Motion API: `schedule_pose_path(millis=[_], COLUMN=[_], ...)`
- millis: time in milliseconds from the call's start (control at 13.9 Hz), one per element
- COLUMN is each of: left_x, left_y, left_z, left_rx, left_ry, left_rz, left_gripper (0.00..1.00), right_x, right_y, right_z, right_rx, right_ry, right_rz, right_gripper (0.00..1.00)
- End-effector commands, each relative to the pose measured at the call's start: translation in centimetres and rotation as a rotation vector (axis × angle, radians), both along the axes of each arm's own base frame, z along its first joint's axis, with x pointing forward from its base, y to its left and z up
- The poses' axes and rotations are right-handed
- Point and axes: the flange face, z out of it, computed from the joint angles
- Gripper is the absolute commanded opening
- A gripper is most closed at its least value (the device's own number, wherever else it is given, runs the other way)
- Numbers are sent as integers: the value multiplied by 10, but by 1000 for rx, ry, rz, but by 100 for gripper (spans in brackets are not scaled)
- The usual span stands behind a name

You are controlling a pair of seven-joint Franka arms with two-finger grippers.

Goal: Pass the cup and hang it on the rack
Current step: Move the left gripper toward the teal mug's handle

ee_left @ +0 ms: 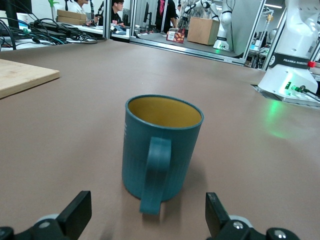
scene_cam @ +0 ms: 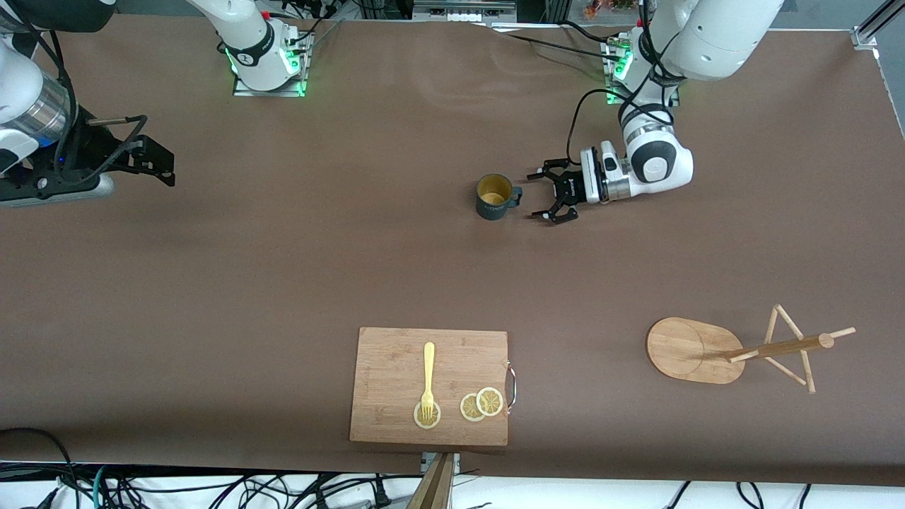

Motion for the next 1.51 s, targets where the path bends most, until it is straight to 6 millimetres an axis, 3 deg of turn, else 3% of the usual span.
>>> schedule_pose_path(millis=[0, 433, 721, 866, 938, 1010, 1082, 1154, 1298, 1443], left_x=[-8, -19, -17, -19, -18, -18, -19, -20, -20, -17], left_y=[-9, -29, -32, -34, -33, -34, -34, -33, -32, -31], left_z=[-7, -13, -12, -14, -14, -14, -16, -18, -20, -17], left_rx=[16, 52, 50, 50, 53, 56, 59, 58, 54, 45], left_ry=[-119, -107, -110, -106, -130, -171, -179, -160, -130, -91], left_rz=[-3, 34, 37, 36, 39, 36, 41, 49, 60, 77], left_gripper=[100, 100, 97, 80, 67, 52, 26, 12, 1, 0], right_x=[1, 1, -2, -5, -6, -5, -6, -6, -5, -5], right_y=[1, 3, 16, 32, 36, 35, 36, 35, 33, 31], right_z=[6, 6, 8, 14, 14, 14, 14, 14, 15, 15], right_rx=[3, 6, 6, 5, 3, 1, 0, -3, -10, -10], right_ry=[-7, -8, -9, -20, -21, -21, -21, -22, -24, -24], right_rz=[4, 6, 27, 58, 66, 63, 66, 63, 57, 51], right_gripper=[100, 100, 100, 100, 100, 100, 100, 100, 100, 100])
